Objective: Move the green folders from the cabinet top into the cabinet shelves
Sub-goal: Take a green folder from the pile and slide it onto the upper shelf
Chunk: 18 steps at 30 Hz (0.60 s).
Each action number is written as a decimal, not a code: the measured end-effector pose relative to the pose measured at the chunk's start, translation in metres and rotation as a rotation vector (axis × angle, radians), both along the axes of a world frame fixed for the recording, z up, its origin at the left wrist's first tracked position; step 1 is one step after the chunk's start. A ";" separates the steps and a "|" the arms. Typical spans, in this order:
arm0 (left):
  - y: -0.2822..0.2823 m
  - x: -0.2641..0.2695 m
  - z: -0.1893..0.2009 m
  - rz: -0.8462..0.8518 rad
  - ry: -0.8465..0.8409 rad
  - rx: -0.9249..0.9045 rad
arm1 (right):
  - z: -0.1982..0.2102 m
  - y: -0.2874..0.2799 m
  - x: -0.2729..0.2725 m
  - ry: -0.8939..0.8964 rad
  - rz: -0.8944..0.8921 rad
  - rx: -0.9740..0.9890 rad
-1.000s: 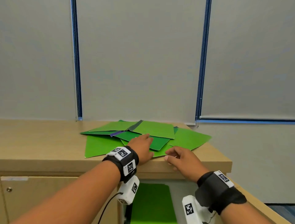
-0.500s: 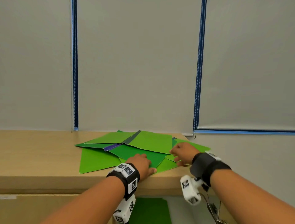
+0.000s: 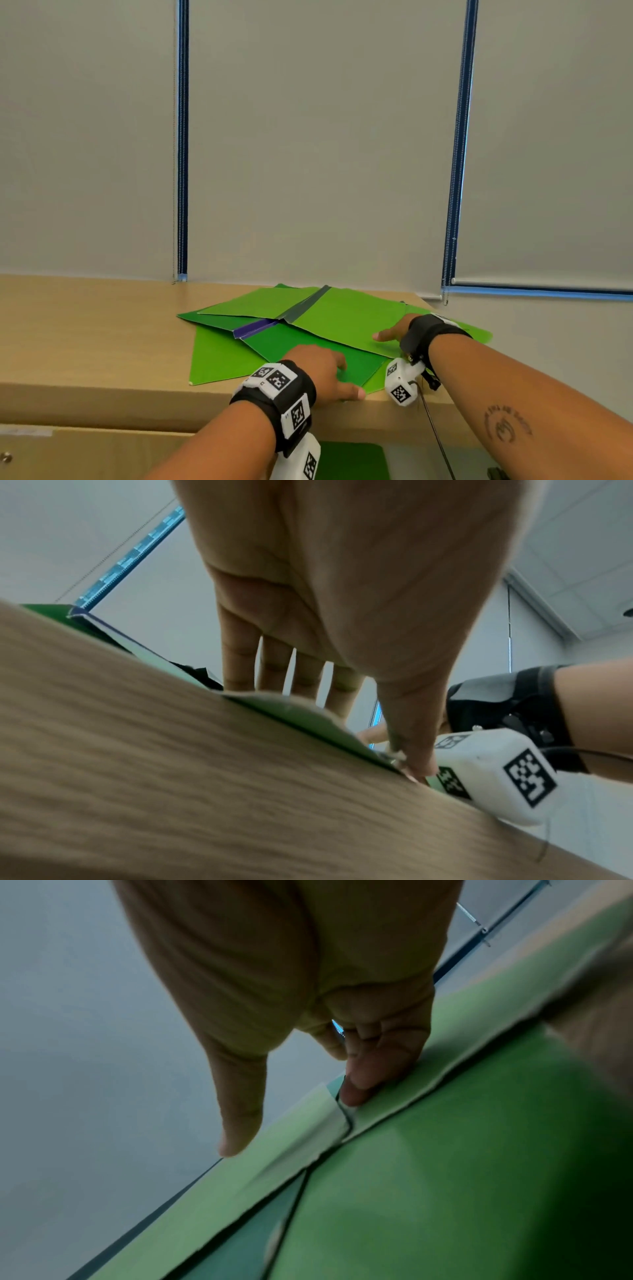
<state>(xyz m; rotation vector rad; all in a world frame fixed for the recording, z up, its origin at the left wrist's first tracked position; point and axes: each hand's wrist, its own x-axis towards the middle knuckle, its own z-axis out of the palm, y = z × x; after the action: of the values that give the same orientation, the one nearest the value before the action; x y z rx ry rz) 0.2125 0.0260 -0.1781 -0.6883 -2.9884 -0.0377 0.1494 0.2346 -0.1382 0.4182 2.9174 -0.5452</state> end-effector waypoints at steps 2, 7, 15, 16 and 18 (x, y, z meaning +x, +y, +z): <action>-0.001 -0.002 -0.002 -0.005 -0.011 -0.033 | 0.000 -0.006 0.001 -0.036 0.030 0.072; 0.000 -0.005 -0.005 0.045 0.018 0.054 | -0.013 0.006 -0.024 -0.128 0.193 0.287; 0.012 0.012 -0.014 -0.007 0.156 -0.228 | -0.009 -0.016 0.075 -0.121 0.186 0.222; 0.015 0.016 -0.015 -0.006 0.161 -0.214 | -0.010 -0.015 0.084 -0.096 0.172 0.201; 0.018 0.025 -0.016 -0.004 0.146 -0.114 | -0.013 -0.011 0.101 -0.015 0.132 0.125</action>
<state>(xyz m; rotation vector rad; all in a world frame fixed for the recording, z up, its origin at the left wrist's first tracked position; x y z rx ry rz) 0.2375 0.0440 -0.1944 -0.6762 -2.8665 0.1757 0.2500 0.2235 -0.1509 0.2399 2.9468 -0.3410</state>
